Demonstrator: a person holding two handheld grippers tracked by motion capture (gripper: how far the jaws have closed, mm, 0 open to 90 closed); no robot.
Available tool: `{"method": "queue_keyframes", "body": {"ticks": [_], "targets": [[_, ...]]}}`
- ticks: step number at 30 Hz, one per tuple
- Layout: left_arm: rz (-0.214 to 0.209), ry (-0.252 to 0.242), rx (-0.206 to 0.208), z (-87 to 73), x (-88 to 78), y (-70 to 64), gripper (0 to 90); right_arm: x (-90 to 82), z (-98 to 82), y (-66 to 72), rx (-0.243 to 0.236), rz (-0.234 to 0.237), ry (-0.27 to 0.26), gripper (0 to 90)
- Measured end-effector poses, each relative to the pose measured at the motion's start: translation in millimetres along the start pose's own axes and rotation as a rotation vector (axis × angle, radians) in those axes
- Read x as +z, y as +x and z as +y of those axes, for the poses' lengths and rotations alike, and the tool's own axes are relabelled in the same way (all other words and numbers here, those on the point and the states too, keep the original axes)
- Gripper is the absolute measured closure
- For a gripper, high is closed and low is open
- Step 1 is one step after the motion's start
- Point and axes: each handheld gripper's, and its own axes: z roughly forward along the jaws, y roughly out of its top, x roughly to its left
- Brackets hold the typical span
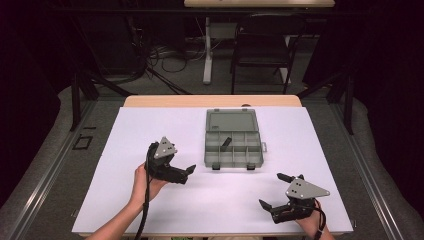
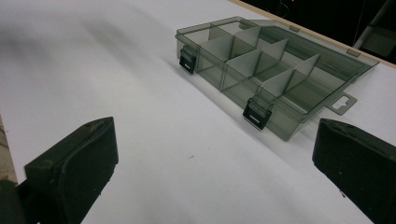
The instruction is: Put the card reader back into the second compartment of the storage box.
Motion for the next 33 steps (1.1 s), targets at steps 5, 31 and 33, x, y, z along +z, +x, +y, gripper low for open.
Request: {"method": "queue_keyframes", "body": {"ticks": [5, 31, 33], "targets": [[0.004, -0.006, 0.004, -9.2, -4.0, 2.0, 0.2, 0.9, 0.1, 0.4, -0.001, 0.006, 0.001, 0.0], [0.063, -0.008, -0.031, -63.0, -33.0, 12.6, 0.2, 0.1, 0.2, 1.0, 0.003, 0.012, -0.004, 0.0], [0.068, -0.009, -0.038, -66.9, -36.0, 12.4, 0.2, 0.3, 0.0, 0.9, 0.005, 0.012, -0.001, 0.0]]}}
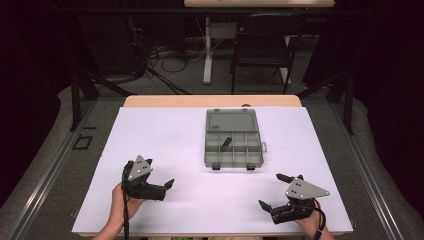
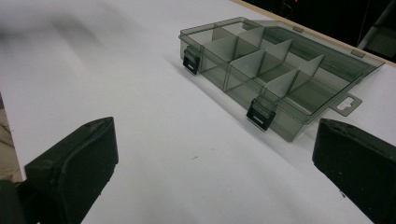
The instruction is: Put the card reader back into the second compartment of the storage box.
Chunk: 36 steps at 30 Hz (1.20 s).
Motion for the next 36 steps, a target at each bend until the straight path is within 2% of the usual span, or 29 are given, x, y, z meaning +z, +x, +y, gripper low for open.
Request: {"method": "queue_keyframes", "body": {"ticks": [9, 15, 22, 28, 36], "targets": [[0.022, 0.003, -0.008, -17.9, -7.8, 2.5, 0.2, -0.5, 0.0, 0.1, -0.004, -0.001, -0.001, 0.0], [0.027, 0.012, -0.032, -30.2, -10.9, 4.7, 0.2, -1.1, -0.2, -0.6, -0.004, 0.001, -0.001, 0.0], [0.031, -0.01, -0.045, -37.0, -14.5, 3.4, 0.2, -0.7, -0.2, -0.1, -0.001, 0.001, 0.001, 0.0], [0.017, -0.02, -0.03, -42.2, -16.8, 1.6, 0.1, -0.8, -0.3, -0.5, -0.003, -0.001, 0.003, 0.0], [0.031, -0.039, -0.005, -45.5, -20.7, -2.0, 0.1, -1.4, -0.3, -0.8, -0.008, -0.004, 0.001, 0.0]]}}
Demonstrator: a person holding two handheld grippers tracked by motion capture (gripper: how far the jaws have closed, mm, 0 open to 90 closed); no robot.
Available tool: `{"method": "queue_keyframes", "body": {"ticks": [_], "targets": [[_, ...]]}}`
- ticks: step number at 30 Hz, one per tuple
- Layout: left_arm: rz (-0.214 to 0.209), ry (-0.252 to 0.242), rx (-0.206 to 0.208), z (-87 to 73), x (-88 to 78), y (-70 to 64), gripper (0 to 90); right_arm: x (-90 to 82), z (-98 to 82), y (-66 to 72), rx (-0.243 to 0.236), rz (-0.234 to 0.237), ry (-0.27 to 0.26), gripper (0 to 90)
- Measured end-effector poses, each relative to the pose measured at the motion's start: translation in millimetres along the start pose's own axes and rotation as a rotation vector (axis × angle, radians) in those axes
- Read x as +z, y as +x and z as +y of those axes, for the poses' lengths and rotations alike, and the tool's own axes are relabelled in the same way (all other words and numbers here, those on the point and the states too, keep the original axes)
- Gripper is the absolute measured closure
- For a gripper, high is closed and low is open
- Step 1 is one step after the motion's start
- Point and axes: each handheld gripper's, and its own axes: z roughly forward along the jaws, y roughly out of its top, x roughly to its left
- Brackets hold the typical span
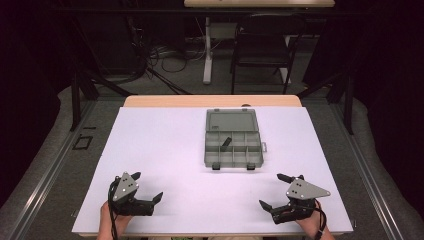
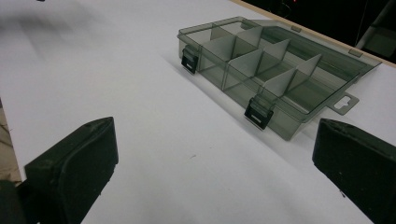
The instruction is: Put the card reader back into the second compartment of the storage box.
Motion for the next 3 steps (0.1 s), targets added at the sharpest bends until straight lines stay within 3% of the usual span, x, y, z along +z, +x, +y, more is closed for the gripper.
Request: {"method": "queue_keyframes", "body": {"ticks": [3], "targets": [[-0.002, 0.002, 0.009, 0.1, 0.7, -0.5, 0.1, 0.2, -0.1, -0.3, 0.0, 0.0, 0.001, 0.0]]}}
